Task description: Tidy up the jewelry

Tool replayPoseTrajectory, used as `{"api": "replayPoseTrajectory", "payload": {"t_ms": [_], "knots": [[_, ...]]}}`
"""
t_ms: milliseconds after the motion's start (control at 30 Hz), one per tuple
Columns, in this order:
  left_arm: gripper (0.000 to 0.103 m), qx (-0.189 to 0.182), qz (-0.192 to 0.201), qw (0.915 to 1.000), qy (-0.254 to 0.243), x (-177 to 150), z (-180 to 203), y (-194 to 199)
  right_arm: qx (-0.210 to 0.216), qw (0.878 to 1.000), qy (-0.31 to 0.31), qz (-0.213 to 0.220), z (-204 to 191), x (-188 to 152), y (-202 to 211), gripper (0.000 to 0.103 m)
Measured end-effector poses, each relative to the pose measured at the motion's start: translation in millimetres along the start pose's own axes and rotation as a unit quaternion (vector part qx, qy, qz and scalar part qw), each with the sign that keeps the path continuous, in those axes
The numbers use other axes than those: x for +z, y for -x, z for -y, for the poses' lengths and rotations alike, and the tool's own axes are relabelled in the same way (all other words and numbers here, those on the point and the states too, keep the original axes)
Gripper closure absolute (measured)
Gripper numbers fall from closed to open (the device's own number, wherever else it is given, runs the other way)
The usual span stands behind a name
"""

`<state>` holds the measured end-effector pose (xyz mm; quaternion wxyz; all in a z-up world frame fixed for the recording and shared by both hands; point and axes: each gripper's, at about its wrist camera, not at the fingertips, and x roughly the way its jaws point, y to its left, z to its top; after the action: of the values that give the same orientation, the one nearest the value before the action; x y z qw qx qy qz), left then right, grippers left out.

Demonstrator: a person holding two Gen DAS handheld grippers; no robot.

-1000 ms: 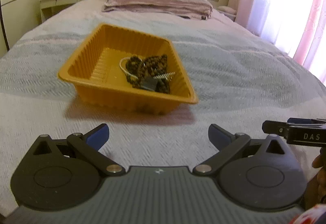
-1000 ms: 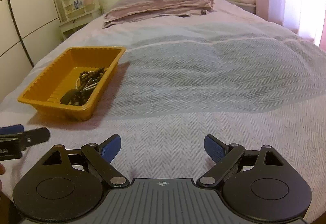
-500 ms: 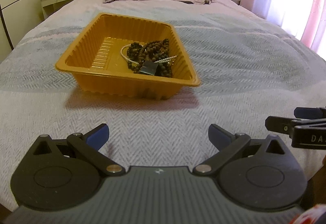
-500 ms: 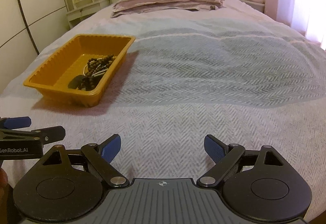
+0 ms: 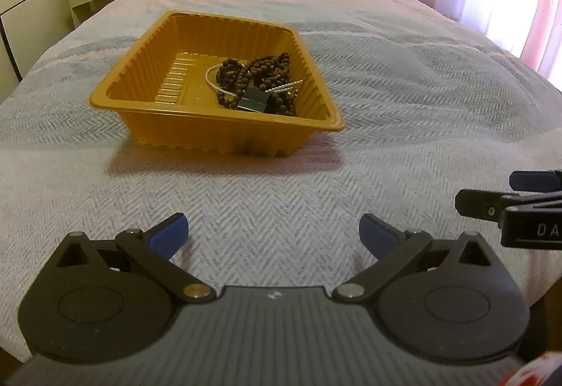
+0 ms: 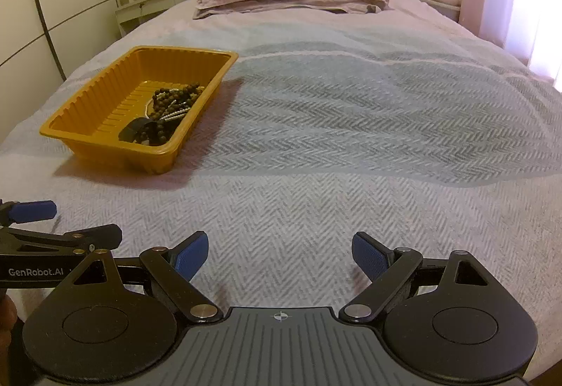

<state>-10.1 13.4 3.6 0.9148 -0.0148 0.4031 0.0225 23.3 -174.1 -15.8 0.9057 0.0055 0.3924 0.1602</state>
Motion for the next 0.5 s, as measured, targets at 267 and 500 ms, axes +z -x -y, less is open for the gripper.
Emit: {"api": "replayPoseTrajectory", "payload": {"t_ms": [267,500], "knots": [[0.000,-0.001,0.003,1.0000,0.002,0.6,0.4,1.4,-0.002,1.000,-0.003,-0.001,1.6,-1.1,0.1,0.015],[0.000,-0.001,0.004,1.0000,0.005,-0.1,-0.4,1.6,-0.004,1.000,-0.005,-0.001,2.6,-2.6,0.9,0.015]]}}
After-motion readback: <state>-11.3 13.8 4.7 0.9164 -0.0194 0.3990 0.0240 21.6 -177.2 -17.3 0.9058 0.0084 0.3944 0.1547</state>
